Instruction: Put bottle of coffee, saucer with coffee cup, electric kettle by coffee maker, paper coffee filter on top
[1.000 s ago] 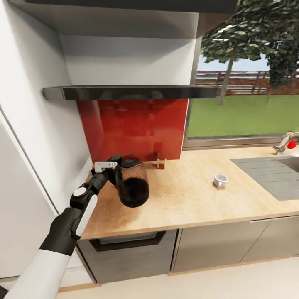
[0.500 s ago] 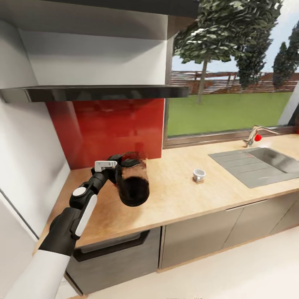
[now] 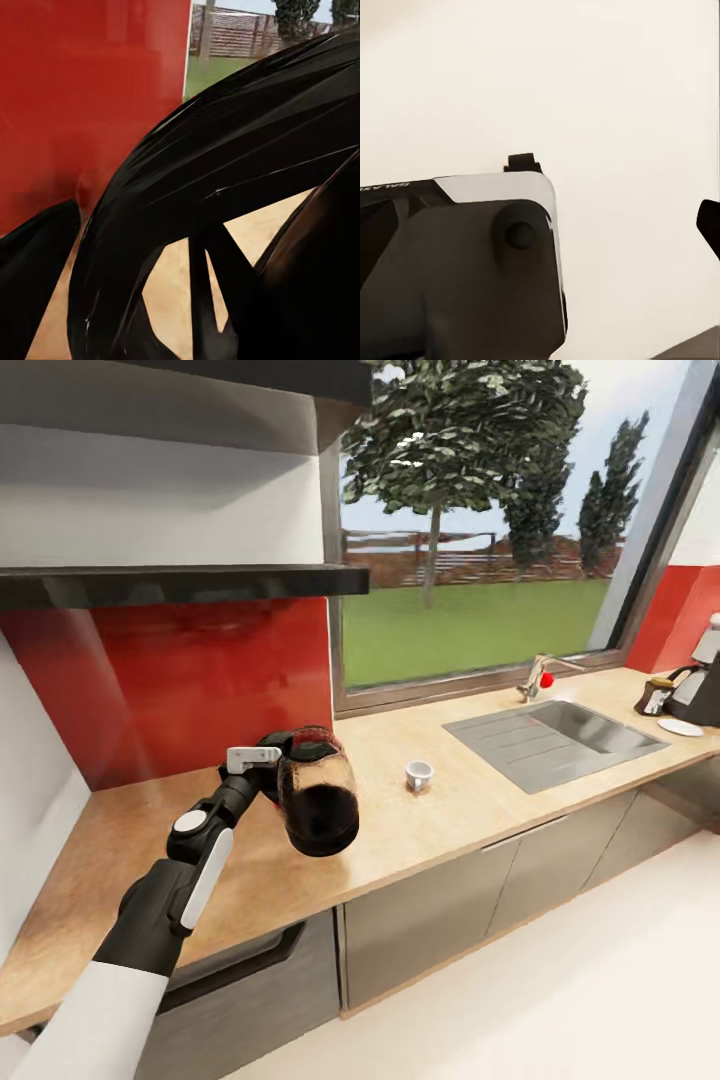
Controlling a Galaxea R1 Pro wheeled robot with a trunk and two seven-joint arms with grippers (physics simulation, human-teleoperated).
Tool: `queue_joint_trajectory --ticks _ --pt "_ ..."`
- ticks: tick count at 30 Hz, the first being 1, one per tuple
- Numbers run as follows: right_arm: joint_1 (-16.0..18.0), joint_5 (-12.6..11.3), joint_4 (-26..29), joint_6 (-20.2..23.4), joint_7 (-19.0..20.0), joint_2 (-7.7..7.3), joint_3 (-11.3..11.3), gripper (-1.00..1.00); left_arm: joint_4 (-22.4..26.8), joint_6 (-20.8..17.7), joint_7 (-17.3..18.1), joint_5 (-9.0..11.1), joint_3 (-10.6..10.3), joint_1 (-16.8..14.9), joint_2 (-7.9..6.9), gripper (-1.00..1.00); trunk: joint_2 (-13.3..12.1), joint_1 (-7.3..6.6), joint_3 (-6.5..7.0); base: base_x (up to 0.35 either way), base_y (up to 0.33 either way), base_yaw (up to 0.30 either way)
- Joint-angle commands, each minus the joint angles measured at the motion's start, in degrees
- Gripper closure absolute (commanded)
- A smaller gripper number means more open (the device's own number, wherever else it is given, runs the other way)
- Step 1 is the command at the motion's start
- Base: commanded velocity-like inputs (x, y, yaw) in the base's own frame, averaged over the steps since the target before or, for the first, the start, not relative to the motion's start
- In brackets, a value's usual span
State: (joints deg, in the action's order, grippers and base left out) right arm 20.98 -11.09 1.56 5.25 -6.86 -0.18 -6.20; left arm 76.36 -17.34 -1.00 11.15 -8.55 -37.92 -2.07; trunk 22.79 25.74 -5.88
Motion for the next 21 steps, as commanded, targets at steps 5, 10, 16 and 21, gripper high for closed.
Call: queue_joint_trajectory --ticks 5,10,16,21 --pt "0.0 -0.5 0.1 0.4 -0.1 0.00 -0.5 -1.00 0.4 -0.2 -0.3 0.5 -0.1 0.0 0.01 1.00 0.1 0.04 -0.12 0.029 -0.263 -0.300" --pt "0.0 -0.5 0.1 0.4 -0.1 0.00 -0.5 -1.00 0.4 -0.1 -0.3 0.5 -0.1 0.0 0.04 1.00 0.1 0.04 -0.12 -0.052 -0.266 -0.300" --pt "0.0 -0.5 0.1 0.4 -0.1 0.00 -0.5 -1.00 0.5 0.5 -0.4 0.5 -0.1 0.0 0.04 1.00 0.1 0.04 -0.12 -0.224 -0.213 -0.300" --pt "0.0 -0.5 0.1 0.4 -0.1 0.00 -0.5 -1.00 0.5 0.5 -0.4 0.5 -0.2 0.0 0.15 1.00 0.1 0.04 -0.12 -0.269 -0.188 -0.300"
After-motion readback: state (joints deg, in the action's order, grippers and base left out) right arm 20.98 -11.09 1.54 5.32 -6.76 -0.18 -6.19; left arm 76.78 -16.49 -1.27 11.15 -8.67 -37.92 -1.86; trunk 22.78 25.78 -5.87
